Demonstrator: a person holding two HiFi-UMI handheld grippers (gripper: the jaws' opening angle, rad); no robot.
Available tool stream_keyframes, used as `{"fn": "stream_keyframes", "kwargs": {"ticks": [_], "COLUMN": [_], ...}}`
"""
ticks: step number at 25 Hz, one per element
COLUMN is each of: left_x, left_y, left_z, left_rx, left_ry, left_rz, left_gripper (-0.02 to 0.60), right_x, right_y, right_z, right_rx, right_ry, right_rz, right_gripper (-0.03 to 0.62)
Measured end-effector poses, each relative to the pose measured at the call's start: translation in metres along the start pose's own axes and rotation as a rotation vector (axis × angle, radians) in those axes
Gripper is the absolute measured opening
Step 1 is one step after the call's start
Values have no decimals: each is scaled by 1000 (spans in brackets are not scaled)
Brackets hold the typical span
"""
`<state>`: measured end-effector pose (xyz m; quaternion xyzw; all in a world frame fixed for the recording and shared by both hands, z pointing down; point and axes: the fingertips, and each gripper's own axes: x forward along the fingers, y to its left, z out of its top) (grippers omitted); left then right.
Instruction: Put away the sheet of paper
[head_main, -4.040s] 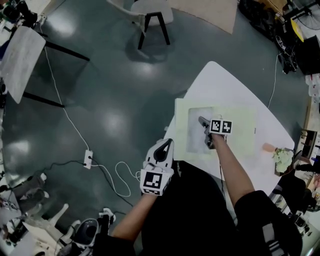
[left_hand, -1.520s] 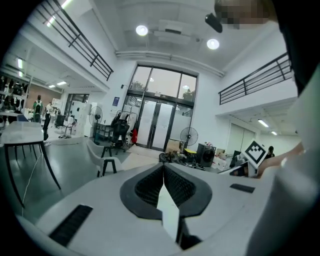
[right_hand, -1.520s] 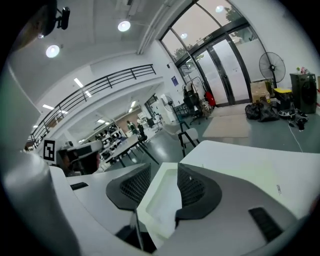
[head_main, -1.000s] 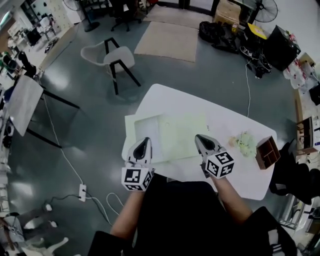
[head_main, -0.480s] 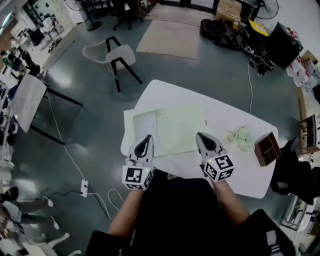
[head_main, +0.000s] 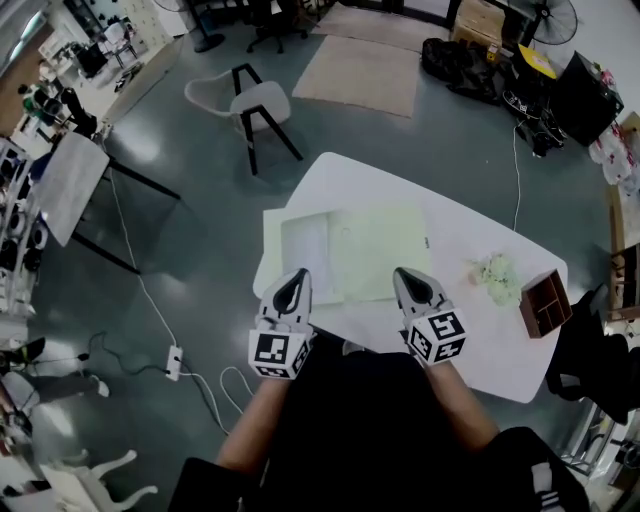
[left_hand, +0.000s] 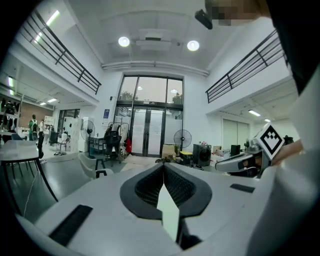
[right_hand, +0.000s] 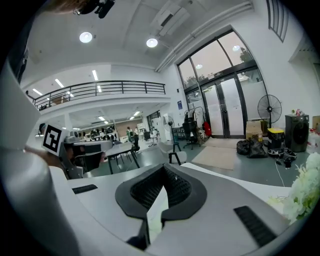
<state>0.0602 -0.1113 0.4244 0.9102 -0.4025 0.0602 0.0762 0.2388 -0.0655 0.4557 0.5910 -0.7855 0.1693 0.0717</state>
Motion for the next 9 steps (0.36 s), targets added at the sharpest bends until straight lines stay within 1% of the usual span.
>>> {"fn": "stream_keyframes", "kwargs": {"ticks": [4, 9], "left_x": [-6, -13], "left_y": [12, 26], "left_z": [-1, -4], "left_rx": [-3, -2], "left_ry": [6, 12], "left_rz": [24, 37], "left_gripper": [5, 5], "right_x": [11, 24], "right_y": [4, 13], "right_z": [-6, -10], "right_rx": [13, -8], "right_ry": [20, 33], "right_rz": [10, 19], "right_gripper": [-2, -2]}}
